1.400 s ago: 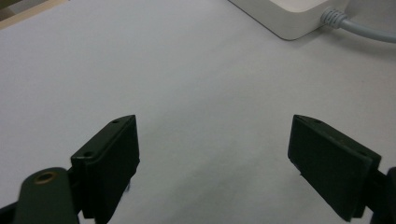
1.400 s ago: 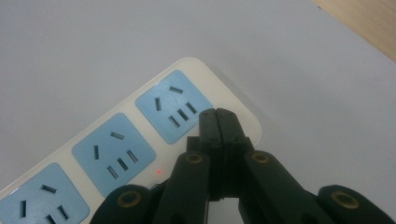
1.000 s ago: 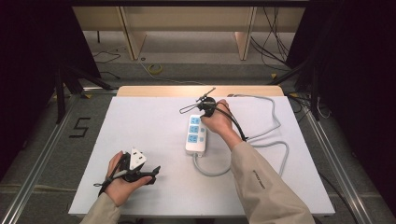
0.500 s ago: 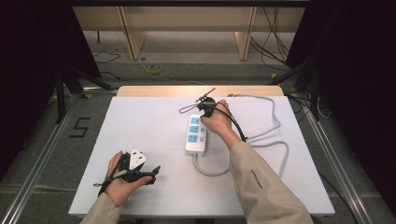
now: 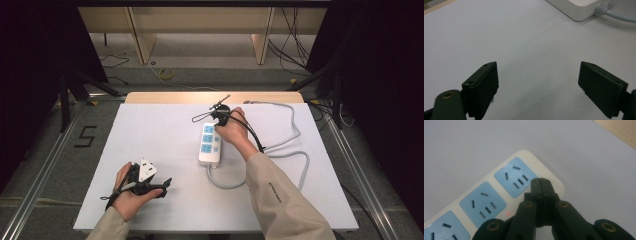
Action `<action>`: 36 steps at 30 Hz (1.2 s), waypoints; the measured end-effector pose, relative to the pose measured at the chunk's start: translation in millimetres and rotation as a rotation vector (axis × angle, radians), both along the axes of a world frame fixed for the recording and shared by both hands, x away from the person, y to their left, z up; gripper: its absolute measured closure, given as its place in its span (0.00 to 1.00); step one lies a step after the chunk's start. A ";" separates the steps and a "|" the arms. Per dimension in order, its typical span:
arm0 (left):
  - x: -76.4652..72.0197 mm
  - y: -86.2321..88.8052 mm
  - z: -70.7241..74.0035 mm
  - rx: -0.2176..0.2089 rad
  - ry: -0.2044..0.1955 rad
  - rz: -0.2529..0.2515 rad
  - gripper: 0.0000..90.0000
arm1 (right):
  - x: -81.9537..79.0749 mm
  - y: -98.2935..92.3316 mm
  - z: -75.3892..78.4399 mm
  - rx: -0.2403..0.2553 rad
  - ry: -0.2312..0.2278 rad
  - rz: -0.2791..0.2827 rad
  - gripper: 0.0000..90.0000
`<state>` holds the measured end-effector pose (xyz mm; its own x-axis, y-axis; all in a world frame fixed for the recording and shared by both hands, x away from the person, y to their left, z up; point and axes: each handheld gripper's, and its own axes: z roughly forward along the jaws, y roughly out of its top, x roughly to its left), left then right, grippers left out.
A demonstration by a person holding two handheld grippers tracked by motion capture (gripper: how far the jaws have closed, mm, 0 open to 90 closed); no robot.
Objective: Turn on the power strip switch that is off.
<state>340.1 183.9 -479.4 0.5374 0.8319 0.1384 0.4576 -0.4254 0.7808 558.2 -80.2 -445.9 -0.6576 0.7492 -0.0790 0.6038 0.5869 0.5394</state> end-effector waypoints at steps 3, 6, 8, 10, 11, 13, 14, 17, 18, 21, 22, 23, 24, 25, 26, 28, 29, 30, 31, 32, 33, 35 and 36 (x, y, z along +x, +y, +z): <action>-0.2 -0.1 0.0 0.000 0.000 -0.001 0.18 | -0.7 -0.4 -0.2 0.003 -0.003 -0.004 1.00; -0.3 -0.3 -0.1 -0.001 0.000 -0.001 0.18 | -2.3 -0.2 -0.8 0.001 -0.015 -0.001 1.00; -0.3 -0.4 -0.2 0.001 0.001 -0.003 0.18 | -2.8 -0.4 -1.1 -0.002 -0.025 0.008 1.00; -0.2 -0.4 -0.3 0.001 0.002 -0.004 0.18 | -3.1 -1.0 -0.9 0.007 -0.023 0.004 1.00; -0.1 -0.3 -0.4 0.000 0.002 -0.004 0.18 | -3.0 -1.5 -0.3 0.012 -0.022 0.004 1.00; -0.1 -0.2 -0.8 -0.001 0.005 -0.002 0.18 | -3.3 -2.5 -0.5 0.013 -0.027 0.017 1.00; 0.1 0.1 -0.8 0.002 0.004 -0.003 0.18 | -4.2 -2.8 -0.2 0.015 -0.024 0.017 0.99; 0.0 0.0 -1.1 0.000 0.006 -0.002 0.18 | -5.4 -5.7 -0.2 0.022 -0.022 0.021 0.96; -0.1 -0.1 -1.1 0.000 0.006 -0.002 0.18 | -6.0 -6.8 0.1 0.025 -0.015 0.019 0.94; -0.3 -0.6 -1.3 -0.001 0.008 -0.003 0.18 | -8.2 -11.1 1.6 0.031 -0.014 0.020 0.92; -0.4 -0.9 -1.6 -0.003 0.007 -0.002 0.18 | -9.3 -13.8 2.4 0.038 -0.017 0.023 0.91; -0.5 -0.8 -1.7 0.000 0.007 -0.003 0.18 | -10.6 -15.7 3.1 0.046 -0.012 0.018 0.90; -0.6 -0.9 -1.8 0.000 0.007 -0.004 0.18 | -11.6 -18.0 3.4 0.047 -0.018 0.021 0.89; -0.7 -0.6 -1.5 0.005 0.009 -0.007 0.18 | -13.0 -20.3 4.1 0.046 -0.018 0.020 0.89; -0.8 -0.6 -1.4 0.006 0.010 -0.007 0.18 | -14.5 -22.4 4.8 0.049 -0.016 0.018 0.88; -0.8 -0.6 -1.6 0.004 0.010 -0.006 0.18 | -17.3 -27.1 5.7 0.062 -0.016 0.013 0.86; -0.8 -0.4 -1.7 0.005 0.011 -0.006 0.18 | -18.9 -29.3 6.3 0.069 -0.014 0.012 0.85; -0.9 -0.3 -1.7 0.006 0.011 -0.006 0.18 | -20.6 -31.2 6.8 0.072 -0.013 0.014 0.84; -1.0 -0.1 -1.8 0.005 0.012 -0.006 0.18 | -22.6 -33.2 7.6 0.073 -0.010 0.016 0.83; -1.0 0.3 -1.8 0.006 0.012 -0.005 0.18 | -24.5 -35.5 8.2 0.078 -0.011 0.020 0.82; -1.0 0.6 -2.0 0.006 0.014 -0.005 0.18 | -26.6 -38.0 8.8 0.084 -0.007 0.022 0.81; -1.1 0.9 -2.1 0.005 0.015 -0.002 0.18 | -31.5 -43.5 10.2 0.103 -0.007 0.022 0.78; -1.1 1.1 -2.2 0.007 0.015 -0.003 0.18 | -34.1 -46.6 10.7 0.110 -0.007 0.023 0.77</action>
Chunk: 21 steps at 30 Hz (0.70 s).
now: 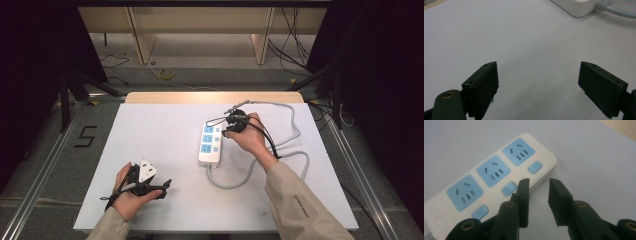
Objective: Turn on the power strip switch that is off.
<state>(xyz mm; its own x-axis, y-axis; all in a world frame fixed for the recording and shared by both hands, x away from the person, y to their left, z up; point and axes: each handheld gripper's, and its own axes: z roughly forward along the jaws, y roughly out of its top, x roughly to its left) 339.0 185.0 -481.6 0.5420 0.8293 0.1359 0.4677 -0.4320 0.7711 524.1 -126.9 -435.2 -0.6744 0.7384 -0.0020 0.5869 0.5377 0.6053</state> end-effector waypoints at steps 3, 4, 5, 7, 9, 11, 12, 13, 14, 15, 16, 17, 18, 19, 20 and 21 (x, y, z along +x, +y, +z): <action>0.0 0.1 -0.1 0.005 0.003 -0.003 0.18 | -8.9 -9.9 0.5 0.022 -0.003 -0.001 0.74; 0.0 -0.1 -0.3 0.004 0.003 -0.003 0.18 | -12.0 -13.3 0.8 0.031 0.000 -0.003 0.72; -0.2 -0.5 -0.6 0.002 0.003 -0.003 0.18 | -14.3 -15.8 1.1 0.036 -0.002 -0.003 0.71; -0.4 -0.8 -0.6 0.004 0.005 -0.004 0.18 | -22.1 -22.8 1.7 0.053 -0.011 -0.002 0.68; -0.7 -0.5 -0.8 0.004 0.005 -0.003 0.18 | -29.3 -28.1 2.6 0.066 -0.012 -0.003 0.66; -0.6 -0.2 -1.0 0.005 0.008 -0.002 0.18 | -38.1 -35.6 2.9 0.081 -0.029 0.002 0.63; -0.6 -0.1 -1.0 0.005 0.008 -0.002 0.18 | -42.3 -39.1 3.1 0.092 -0.033 0.003 0.62; -0.6 -0.1 -1.1 0.004 0.009 -0.002 0.18 | -45.3 -41.8 2.8 0.099 -0.031 0.005 0.61; -0.7 -0.2 -1.0 0.004 0.008 -0.002 0.18 | -49.4 -45.1 2.4 0.105 -0.032 0.006 0.61; -0.8 -0.2 -1.1 0.004 0.008 -0.002 0.18 | -54.8 -49.0 2.0 0.107 -0.038 0.011 0.60; -0.8 -0.2 -1.2 0.004 0.009 -0.002 0.18 | -59.0 -52.0 2.0 0.109 -0.040 0.017 0.59; -0.8 -0.2 -1.3 0.004 0.009 -0.001 0.18 | -63.3 -55.3 2.0 0.117 -0.047 0.017 0.59; -0.8 -0.1 -1.3 0.003 0.010 -0.001 0.18 | -67.5 -58.7 2.1 0.129 -0.052 0.021 0.58; -1.0 -0.1 -1.3 0.001 0.011 0.001 0.18 | -72.0 -61.9 1.8 0.141 -0.055 0.026 0.58; -1.1 0.2 -1.2 0.001 0.009 0.002 0.18 | -76.7 -65.3 1.4 0.147 -0.060 0.029 0.57; -1.2 0.6 -0.9 0.002 0.009 0.004 0.18 | -81.7 -68.7 0.4 0.154 -0.063 0.028 0.56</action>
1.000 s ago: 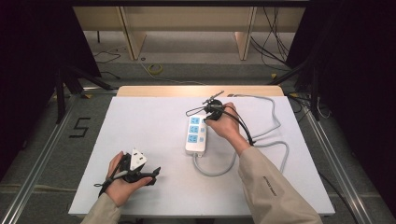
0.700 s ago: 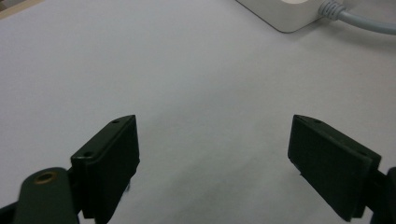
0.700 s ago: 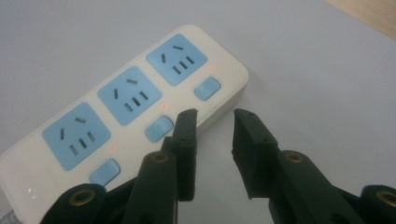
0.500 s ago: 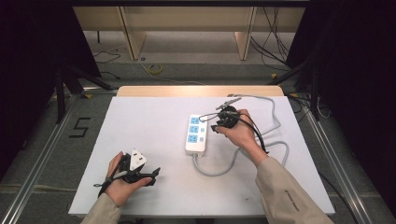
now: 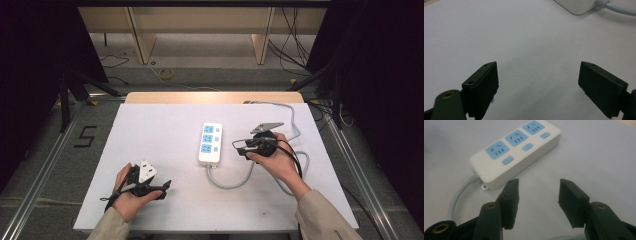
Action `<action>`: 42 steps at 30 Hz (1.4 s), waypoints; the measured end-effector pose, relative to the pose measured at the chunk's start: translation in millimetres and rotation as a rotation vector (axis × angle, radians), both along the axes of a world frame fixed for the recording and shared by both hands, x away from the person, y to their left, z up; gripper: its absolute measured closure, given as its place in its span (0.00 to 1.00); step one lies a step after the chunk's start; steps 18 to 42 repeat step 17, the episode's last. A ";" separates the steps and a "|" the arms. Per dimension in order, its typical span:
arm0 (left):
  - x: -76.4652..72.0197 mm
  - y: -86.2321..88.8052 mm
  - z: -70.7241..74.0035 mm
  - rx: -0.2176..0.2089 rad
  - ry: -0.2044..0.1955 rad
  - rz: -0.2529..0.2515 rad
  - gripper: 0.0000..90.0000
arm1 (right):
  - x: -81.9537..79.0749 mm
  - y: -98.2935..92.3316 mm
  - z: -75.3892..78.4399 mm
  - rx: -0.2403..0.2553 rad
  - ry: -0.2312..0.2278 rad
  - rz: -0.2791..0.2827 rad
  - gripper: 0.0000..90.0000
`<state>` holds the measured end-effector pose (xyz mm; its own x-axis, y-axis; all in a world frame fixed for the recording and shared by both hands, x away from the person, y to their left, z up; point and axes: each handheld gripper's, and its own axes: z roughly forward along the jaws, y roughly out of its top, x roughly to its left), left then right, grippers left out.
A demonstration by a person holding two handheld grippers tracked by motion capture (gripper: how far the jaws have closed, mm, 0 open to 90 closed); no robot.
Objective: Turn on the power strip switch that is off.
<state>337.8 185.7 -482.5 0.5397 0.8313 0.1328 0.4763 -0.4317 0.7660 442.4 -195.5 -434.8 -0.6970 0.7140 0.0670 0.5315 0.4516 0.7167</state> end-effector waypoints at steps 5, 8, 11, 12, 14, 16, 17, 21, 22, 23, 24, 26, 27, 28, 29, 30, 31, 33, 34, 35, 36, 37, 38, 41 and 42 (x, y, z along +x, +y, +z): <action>0.2 0.1 -0.7 -0.002 0.002 0.002 0.18 | -24.6 -18.6 -6.8 0.035 -0.015 0.007 0.54; 0.0 -1.2 -0.7 -0.002 0.002 0.003 0.18 | -38.1 -27.2 -11.7 0.053 -0.026 0.005 0.53; 0.3 -1.6 -0.6 0.000 0.001 0.001 0.18 | -48.1 -33.8 -15.0 0.081 -0.040 -0.001 0.51; 0.4 -1.8 -0.6 -0.002 0.003 0.000 0.18 | -50.6 -34.9 -15.3 0.088 -0.040 -0.003 0.51; 0.4 -1.9 -0.6 0.000 0.004 0.000 0.18 | -54.5 -35.8 -15.6 0.087 -0.052 0.001 0.50; 0.5 -1.5 -0.8 -0.004 0.003 0.005 0.18 | -58.2 -36.5 -16.3 0.092 -0.060 0.002 0.50; 0.6 -0.8 -0.7 -0.003 0.005 0.006 0.18 | -59.7 -36.9 -16.9 0.094 -0.064 0.004 0.49; 0.6 -0.8 -0.7 -0.003 0.005 0.006 0.18 | -59.7 -36.9 -16.9 0.094 -0.064 0.004 0.49; 0.6 -0.8 -0.7 -0.003 0.005 0.006 0.18 | -59.7 -36.9 -16.9 0.094 -0.064 0.004 0.49; 0.6 -0.8 -0.7 -0.003 0.005 0.006 0.18 | -59.7 -36.9 -16.9 0.094 -0.064 0.004 0.49; 0.6 -0.8 -0.7 -0.003 0.005 0.006 0.18 | -59.7 -36.9 -16.9 0.094 -0.064 0.004 0.49; 0.6 -0.8 -0.7 -0.003 0.005 0.006 0.18 | -59.7 -36.9 -16.9 0.094 -0.064 0.004 0.49; 0.6 -0.8 -0.7 -0.003 0.005 0.006 0.18 | -59.7 -36.9 -16.9 0.094 -0.064 0.004 0.49; 0.6 -0.8 -0.7 -0.003 0.005 0.006 0.18 | -59.7 -36.9 -16.9 0.094 -0.064 0.004 0.49; 0.6 -0.8 -0.7 -0.003 0.005 0.006 0.18 | -59.7 -36.9 -16.9 0.094 -0.064 0.004 0.49; 0.6 -0.8 -0.7 -0.003 0.005 0.006 0.18 | -59.7 -36.9 -16.9 0.094 -0.064 0.004 0.49; 0.6 -0.8 -0.7 -0.003 0.005 0.006 0.18 | -59.7 -36.9 -16.9 0.094 -0.064 0.004 0.49; 0.6 -0.8 -0.7 -0.003 0.005 0.006 0.18 | -59.7 -36.9 -16.9 0.094 -0.064 0.004 0.49; 0.6 -0.8 -0.7 -0.003 0.005 0.006 0.18 | -59.7 -36.9 -16.9 0.094 -0.064 0.004 0.49; 0.6 -0.8 -0.7 -0.003 0.005 0.006 0.18 | -59.7 -36.9 -16.9 0.094 -0.064 0.004 0.49; 0.6 -0.8 -0.7 -0.003 0.005 0.006 0.18 | -59.7 -36.9 -16.9 0.094 -0.064 0.004 0.49; 0.6 -0.8 -0.7 -0.003 0.005 0.006 0.18 | -59.7 -36.9 -16.9 0.094 -0.064 0.004 0.49; 0.6 -0.8 -0.7 -0.003 0.005 0.006 0.18 | -59.7 -36.9 -16.9 0.094 -0.064 0.004 0.49; 0.6 -0.8 -0.7 -0.003 0.005 0.006 0.18 | -59.7 -36.9 -16.9 0.094 -0.064 0.004 0.49; 0.6 -0.8 -0.7 -0.003 0.005 0.006 0.18 | -59.7 -36.9 -16.9 0.094 -0.064 0.004 0.49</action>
